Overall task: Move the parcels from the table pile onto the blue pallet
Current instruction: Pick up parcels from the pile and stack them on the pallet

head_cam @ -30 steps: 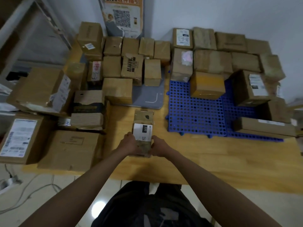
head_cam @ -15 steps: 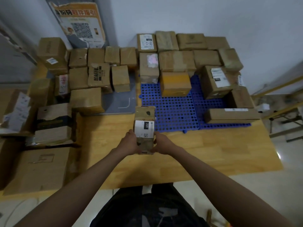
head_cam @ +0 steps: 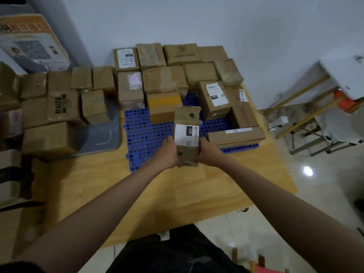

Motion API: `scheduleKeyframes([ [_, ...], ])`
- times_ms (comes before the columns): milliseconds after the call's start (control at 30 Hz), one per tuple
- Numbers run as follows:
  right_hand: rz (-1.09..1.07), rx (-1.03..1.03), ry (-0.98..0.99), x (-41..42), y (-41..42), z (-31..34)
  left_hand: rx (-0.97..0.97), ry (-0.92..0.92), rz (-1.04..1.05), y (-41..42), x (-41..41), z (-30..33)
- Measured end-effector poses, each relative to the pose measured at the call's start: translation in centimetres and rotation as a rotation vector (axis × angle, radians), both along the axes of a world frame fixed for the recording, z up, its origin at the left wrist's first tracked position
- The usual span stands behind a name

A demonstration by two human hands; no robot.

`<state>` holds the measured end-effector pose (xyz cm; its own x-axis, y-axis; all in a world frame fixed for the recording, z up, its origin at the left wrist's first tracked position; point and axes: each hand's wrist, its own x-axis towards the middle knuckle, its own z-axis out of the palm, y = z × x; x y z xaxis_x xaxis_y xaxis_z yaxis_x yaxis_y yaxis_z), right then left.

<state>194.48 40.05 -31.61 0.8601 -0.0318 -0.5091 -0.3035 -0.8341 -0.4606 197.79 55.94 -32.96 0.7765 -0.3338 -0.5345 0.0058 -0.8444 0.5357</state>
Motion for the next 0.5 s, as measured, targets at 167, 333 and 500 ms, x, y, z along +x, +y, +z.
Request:
scheduleKeyframes([
  [167,-0.070,0.068,-0.027,2.6,-4.5,0.2,-0.018,-0.024,0.003,-4.3,2.4,1.2],
  [333,-0.058,0.104,-0.021,5.7,-7.5,0.1,-0.014,0.029,0.031,-6.7,5.4,1.7],
  [500,-0.029,0.184,0.082,8.4,-9.3,0.4,-0.078,0.052,-0.040,-8.4,7.9,2.2],
])
